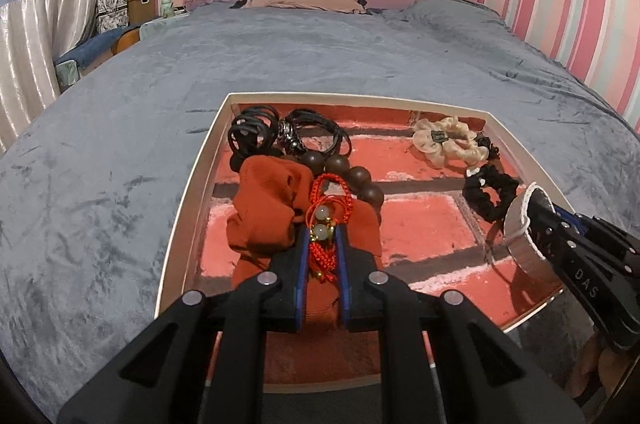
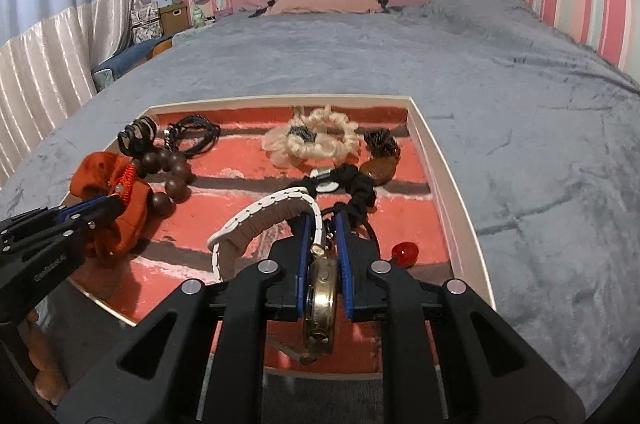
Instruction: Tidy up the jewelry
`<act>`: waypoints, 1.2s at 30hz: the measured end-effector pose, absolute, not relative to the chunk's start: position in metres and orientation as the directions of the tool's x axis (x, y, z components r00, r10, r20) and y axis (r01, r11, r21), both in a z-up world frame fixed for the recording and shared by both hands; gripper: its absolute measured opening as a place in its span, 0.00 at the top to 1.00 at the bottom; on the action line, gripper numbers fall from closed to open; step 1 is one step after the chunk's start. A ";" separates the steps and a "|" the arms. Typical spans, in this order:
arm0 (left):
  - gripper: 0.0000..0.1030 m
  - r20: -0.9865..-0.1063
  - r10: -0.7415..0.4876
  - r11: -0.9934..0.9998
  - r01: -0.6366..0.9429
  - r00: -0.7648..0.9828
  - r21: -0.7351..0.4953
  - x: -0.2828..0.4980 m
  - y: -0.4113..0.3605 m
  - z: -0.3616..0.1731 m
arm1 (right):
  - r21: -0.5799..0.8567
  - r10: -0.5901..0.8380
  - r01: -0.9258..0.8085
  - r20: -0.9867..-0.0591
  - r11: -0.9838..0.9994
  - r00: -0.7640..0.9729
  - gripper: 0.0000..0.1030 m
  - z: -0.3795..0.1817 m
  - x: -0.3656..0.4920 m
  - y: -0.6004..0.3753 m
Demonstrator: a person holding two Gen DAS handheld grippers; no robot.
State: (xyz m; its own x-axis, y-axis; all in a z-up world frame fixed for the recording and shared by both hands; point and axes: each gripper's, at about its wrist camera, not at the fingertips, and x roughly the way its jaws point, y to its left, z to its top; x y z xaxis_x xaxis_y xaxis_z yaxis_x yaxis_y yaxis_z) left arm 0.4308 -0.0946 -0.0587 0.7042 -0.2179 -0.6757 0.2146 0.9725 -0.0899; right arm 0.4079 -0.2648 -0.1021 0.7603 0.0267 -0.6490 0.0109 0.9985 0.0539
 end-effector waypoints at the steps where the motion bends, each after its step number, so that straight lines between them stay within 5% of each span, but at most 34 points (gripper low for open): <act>1: 0.87 -0.674 -0.209 0.974 0.215 0.708 -0.076 0.430 -0.096 -0.059 | 0.061 0.028 0.016 -0.653 0.998 0.757 0.86 -0.103 0.409 -0.267; 10: 0.83 -0.683 -0.171 0.978 0.208 0.710 -0.028 0.432 -0.103 -0.064 | 0.051 0.016 0.026 -0.682 0.998 0.731 0.78 -0.112 0.412 -0.267; 18: 0.66 -0.686 -0.156 0.980 0.196 0.710 -0.019 0.430 -0.101 -0.061 | 0.006 -0.010 0.018 -0.649 1.000 0.761 0.29 -0.100 0.398 -0.263; 21: 0.44 -0.666 -0.131 0.980 0.195 0.734 0.023 0.419 -0.104 -0.052 | -0.010 -0.019 0.016 -0.629 1.000 0.777 0.16 -0.092 0.389 -0.261; 24: 0.40 -0.650 -0.106 0.979 0.193 0.752 0.063 0.406 -0.107 -0.043 | -0.028 -0.032 0.020 -0.606 0.999 0.795 0.07 -0.080 0.376 -0.260; 34: 0.27 -0.651 -0.114 0.986 0.166 0.751 0.019 0.344 -0.070 -0.010 | -0.046 -0.061 0.042 -0.579 0.998 0.813 0.04 -0.055 0.305 -0.256; 36: 0.17 -0.641 -0.111 0.987 0.161 0.760 0.020 0.325 -0.064 -0.002 | -0.045 -0.061 0.043 -0.579 0.998 0.813 0.04 -0.049 0.280 -0.250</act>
State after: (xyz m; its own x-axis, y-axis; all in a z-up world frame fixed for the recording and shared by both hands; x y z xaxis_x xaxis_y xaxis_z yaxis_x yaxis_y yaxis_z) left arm 0.3246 -0.0639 -0.0021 0.7598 -0.1114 -0.6405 0.1615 0.9867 0.0200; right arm 0.2800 -0.2505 -0.0495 0.8129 -0.0610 -0.5792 0.0426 0.9981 -0.0454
